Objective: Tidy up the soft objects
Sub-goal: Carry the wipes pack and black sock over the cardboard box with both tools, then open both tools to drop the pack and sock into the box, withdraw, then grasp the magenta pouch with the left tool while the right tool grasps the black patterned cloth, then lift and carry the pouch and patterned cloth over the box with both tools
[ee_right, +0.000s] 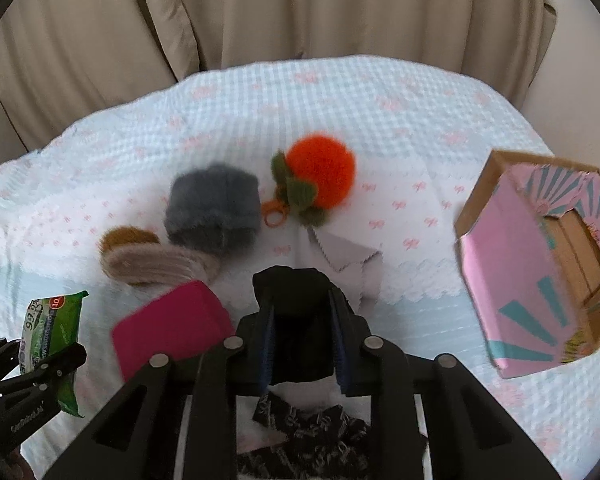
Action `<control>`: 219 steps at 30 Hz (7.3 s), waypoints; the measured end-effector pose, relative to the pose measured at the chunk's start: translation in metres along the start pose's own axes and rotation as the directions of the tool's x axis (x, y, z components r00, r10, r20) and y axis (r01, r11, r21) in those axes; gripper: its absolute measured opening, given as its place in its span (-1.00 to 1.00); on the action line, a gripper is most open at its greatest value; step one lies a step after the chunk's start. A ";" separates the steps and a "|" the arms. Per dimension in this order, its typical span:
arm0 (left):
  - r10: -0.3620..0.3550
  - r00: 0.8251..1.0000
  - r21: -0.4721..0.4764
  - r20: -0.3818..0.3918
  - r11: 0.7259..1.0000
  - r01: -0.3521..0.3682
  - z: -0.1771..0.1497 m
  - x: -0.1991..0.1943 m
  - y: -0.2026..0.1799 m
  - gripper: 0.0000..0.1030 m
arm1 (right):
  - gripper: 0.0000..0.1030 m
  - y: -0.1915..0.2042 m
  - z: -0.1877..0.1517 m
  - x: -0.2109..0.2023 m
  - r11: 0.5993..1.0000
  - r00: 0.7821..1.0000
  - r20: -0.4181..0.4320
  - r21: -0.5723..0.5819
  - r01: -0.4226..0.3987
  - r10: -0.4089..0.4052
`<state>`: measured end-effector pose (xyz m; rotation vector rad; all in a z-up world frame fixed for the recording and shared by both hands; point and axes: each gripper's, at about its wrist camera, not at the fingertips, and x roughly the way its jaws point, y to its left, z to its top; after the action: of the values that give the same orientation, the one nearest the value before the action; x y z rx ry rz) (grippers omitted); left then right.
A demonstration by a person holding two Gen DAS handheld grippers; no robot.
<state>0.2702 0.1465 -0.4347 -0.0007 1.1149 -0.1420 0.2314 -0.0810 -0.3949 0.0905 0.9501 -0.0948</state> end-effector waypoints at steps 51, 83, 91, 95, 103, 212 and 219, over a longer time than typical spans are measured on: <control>-0.172 0.971 0.022 -0.165 0.984 0.178 0.095 -0.032 -0.461 -0.23 | -0.57 -0.378 0.104 -0.085 0.985 0.974 -0.151 0.045 -0.165 0.170; -0.057 0.954 0.136 -0.294 0.986 0.100 0.093 0.047 -0.479 0.99 | 1.00 -0.400 0.098 0.008 0.965 0.923 -0.286 0.133 -0.227 0.256; -0.084 0.975 0.131 -0.204 0.985 0.112 0.098 -0.012 -0.475 0.99 | 1.00 -0.395 0.114 -0.040 0.972 0.947 -0.222 0.084 -0.220 0.233; -0.089 0.986 0.129 -0.141 0.986 0.108 0.103 -0.054 -0.475 0.99 | 1.00 -0.389 0.123 -0.079 0.974 0.958 -0.175 0.053 -0.222 0.228; -0.109 0.994 0.108 0.002 0.988 0.108 0.088 -0.151 -0.451 0.99 | 1.00 -0.369 0.132 -0.175 0.970 0.969 -0.041 -0.001 -0.242 0.242; -0.122 0.968 0.540 -0.221 0.811 0.226 0.019 0.079 -0.120 -0.32 | -0.03 -0.033 -0.078 -0.008 0.989 0.993 -0.119 0.144 0.044 -0.027; -0.145 0.972 0.481 -0.184 0.849 0.218 0.037 0.022 -0.107 -0.33 | -0.03 -0.037 -0.055 -0.053 0.989 0.996 -0.081 0.142 0.037 -0.026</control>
<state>0.3011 0.0353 -0.4303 0.3745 1.1921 -0.6097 0.1517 -0.1093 -0.3854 0.2131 1.0237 -0.1901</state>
